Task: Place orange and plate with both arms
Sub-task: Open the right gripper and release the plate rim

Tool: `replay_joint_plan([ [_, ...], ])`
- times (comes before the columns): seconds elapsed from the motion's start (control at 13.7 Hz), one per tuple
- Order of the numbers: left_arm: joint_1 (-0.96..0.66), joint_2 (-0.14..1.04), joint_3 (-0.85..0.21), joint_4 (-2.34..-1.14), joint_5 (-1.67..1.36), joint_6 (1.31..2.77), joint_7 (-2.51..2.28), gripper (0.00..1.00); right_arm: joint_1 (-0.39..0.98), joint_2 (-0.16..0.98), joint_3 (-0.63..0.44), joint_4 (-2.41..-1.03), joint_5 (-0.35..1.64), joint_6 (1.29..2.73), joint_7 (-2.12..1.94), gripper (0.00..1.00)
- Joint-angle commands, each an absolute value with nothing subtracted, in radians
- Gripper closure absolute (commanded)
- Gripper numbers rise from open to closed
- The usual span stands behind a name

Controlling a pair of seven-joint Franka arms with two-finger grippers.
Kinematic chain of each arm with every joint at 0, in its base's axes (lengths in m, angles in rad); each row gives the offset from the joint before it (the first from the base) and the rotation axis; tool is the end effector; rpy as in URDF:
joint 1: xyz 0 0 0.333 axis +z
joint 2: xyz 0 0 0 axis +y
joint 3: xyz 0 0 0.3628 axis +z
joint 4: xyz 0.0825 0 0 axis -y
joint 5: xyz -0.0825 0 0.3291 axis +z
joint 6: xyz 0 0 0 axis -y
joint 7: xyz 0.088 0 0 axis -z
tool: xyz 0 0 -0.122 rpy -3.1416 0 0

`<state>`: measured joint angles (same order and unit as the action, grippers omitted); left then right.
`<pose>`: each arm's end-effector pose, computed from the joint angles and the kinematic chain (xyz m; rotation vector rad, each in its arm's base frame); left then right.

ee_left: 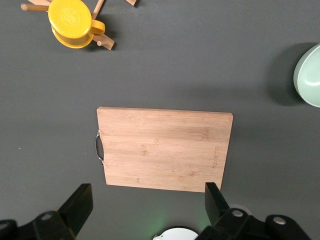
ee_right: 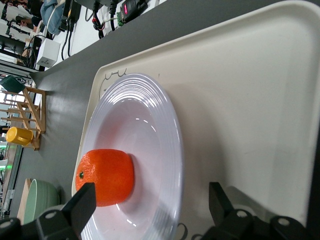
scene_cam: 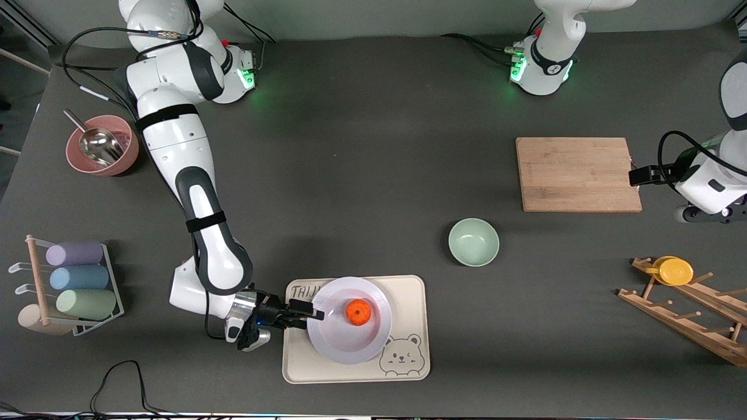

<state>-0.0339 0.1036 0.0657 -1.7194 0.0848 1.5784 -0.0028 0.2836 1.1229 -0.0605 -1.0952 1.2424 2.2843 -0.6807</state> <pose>0.5142 0.0250 0.5440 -3.0310 -0.0364 0.3743 0.7530 0.2238 0.1849 -2.2652 -0.1185 -0.3187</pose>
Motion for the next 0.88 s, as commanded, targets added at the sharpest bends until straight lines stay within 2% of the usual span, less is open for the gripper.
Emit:
replay_joint_plan([
  [0.0,-0.043,0.087,0.075,-1.736,0.078,1.586,-0.006,0.0,0.287,1.104,-0.064,-1.101,1.21,2.295,-0.643,0.0],
  [0.51,-0.041,0.086,0.075,-1.736,0.078,1.582,-0.006,0.0,0.287,1.097,-0.064,-1.074,1.141,2.293,-0.584,0.0],
  [0.8,-0.043,0.086,0.075,-1.736,0.078,1.582,-0.008,0.0,0.282,1.026,-0.063,-1.086,1.003,2.287,-0.522,0.0],
])
